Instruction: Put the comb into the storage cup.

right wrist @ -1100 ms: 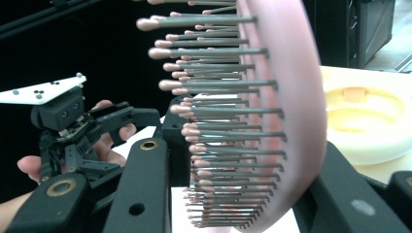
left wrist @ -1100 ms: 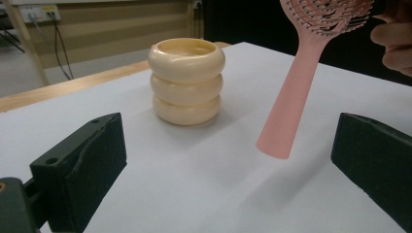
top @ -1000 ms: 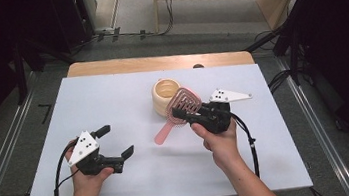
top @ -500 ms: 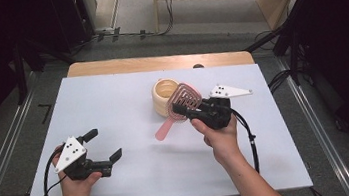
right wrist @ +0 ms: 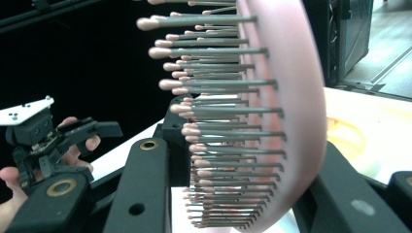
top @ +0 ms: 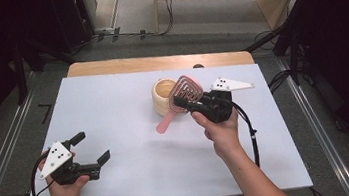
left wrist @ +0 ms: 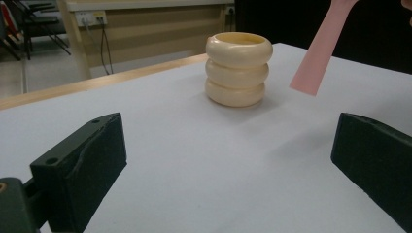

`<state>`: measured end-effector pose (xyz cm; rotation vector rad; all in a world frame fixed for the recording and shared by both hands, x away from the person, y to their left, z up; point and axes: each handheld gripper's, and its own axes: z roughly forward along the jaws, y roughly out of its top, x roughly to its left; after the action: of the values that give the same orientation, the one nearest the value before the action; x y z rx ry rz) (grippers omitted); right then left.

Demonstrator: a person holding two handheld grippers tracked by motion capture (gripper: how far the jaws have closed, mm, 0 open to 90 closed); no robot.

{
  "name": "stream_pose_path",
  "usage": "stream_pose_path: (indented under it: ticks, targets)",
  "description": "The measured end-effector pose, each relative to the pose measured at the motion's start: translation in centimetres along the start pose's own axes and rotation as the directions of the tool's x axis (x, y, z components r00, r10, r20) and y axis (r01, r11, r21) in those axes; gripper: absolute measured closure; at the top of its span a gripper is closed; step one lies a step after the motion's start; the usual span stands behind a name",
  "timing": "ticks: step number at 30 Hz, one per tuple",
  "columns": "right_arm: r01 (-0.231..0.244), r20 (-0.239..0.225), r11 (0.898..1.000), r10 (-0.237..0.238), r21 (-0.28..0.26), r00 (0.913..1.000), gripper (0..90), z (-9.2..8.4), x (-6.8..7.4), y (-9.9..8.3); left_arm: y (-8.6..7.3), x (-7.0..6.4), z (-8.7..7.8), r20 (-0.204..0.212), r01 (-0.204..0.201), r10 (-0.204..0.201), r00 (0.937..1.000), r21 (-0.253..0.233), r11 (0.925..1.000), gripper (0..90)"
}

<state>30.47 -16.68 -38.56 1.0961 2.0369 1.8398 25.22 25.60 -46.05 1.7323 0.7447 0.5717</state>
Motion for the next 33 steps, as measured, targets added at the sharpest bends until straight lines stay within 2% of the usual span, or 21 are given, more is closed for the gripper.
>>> stream_pose_path:
  ticks: [9, 14, 27, 33]
  targets:
    - [0.016, -0.002, 1.0, -0.016, -0.011, 0.9999, 61.0, 0.5, -0.2, 1.1, -0.6, 0.9, -1.0, -0.021, 0.011, -0.011, 0.9997, 0.001, 0.9999, 0.0]
    - [0.042, -0.006, 0.999, -0.042, -0.016, 0.9991, 61.0, 0.7, -0.4, 1.5, -1.0, 1.5, -1.6, -0.036, 0.018, -0.018, 0.9992, 0.005, 0.9998, 0.0]
    - [0.052, 0.036, 0.998, -0.051, -0.021, 0.998, 61.0, 0.9, -1.5, 2.7, -1.7, 2.5, -2.3, -0.065, 0.043, -0.043, 0.997, 0.007, 0.999, 0.0]
    - [0.056, 0.054, 0.998, -0.055, -0.026, 0.9971, 61.0, 0.9, -2.0, 3.3, -1.9, 2.7, -2.6, -0.065, 0.04, -0.039, 0.9971, 0.005, 0.9992, 0.0]
